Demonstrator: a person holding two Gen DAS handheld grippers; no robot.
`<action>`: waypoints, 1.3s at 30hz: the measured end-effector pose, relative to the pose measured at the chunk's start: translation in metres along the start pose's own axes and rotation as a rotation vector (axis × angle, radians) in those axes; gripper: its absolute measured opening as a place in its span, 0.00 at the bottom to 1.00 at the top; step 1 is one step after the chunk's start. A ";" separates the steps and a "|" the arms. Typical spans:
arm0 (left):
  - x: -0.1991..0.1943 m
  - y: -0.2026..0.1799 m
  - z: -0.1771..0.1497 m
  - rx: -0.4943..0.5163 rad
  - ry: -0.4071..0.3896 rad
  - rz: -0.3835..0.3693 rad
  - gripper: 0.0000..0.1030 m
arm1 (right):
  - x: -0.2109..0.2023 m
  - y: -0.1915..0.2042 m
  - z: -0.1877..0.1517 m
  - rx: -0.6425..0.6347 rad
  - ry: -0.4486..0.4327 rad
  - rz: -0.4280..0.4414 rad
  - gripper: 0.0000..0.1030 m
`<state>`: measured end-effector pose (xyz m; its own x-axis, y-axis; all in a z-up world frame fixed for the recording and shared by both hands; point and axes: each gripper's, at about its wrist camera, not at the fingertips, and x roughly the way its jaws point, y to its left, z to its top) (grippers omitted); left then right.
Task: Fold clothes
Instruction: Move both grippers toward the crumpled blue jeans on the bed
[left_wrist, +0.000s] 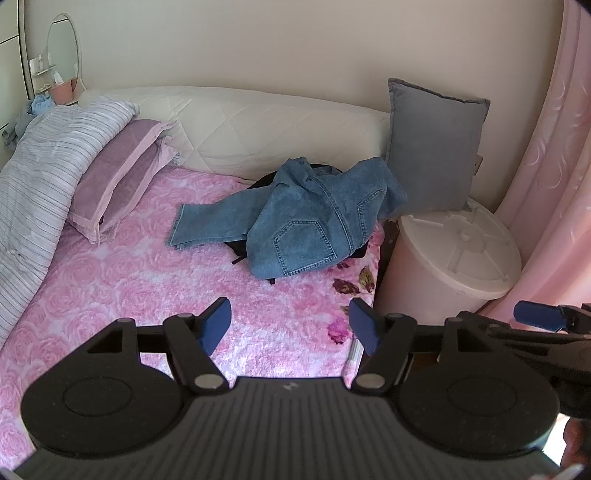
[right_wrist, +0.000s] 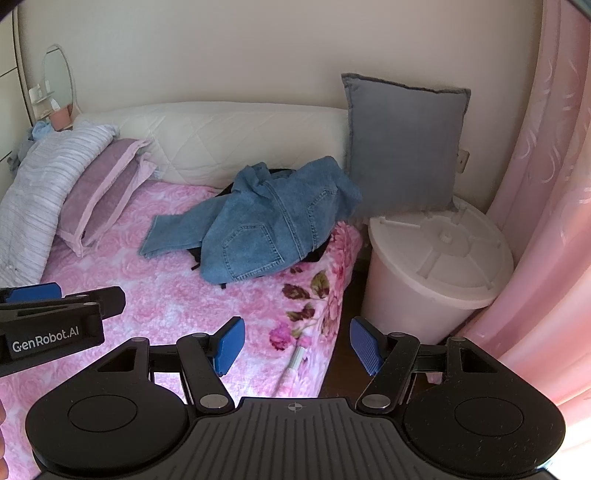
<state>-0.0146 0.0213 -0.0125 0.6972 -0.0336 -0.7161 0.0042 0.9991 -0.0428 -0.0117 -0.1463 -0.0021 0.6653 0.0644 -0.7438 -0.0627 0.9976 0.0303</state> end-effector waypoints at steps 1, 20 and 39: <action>0.000 0.001 0.000 -0.001 0.000 0.000 0.65 | 0.000 0.001 0.000 -0.002 0.000 0.000 0.65; 0.004 0.027 -0.001 -0.049 0.010 0.001 0.65 | 0.006 0.017 0.007 -0.037 0.001 -0.005 0.65; 0.018 0.041 0.010 -0.086 0.022 0.030 0.65 | 0.022 0.022 0.020 -0.056 0.006 0.007 0.65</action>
<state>0.0047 0.0617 -0.0202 0.6799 -0.0053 -0.7332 -0.0790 0.9936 -0.0803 0.0163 -0.1225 -0.0048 0.6604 0.0713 -0.7475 -0.1091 0.9940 -0.0015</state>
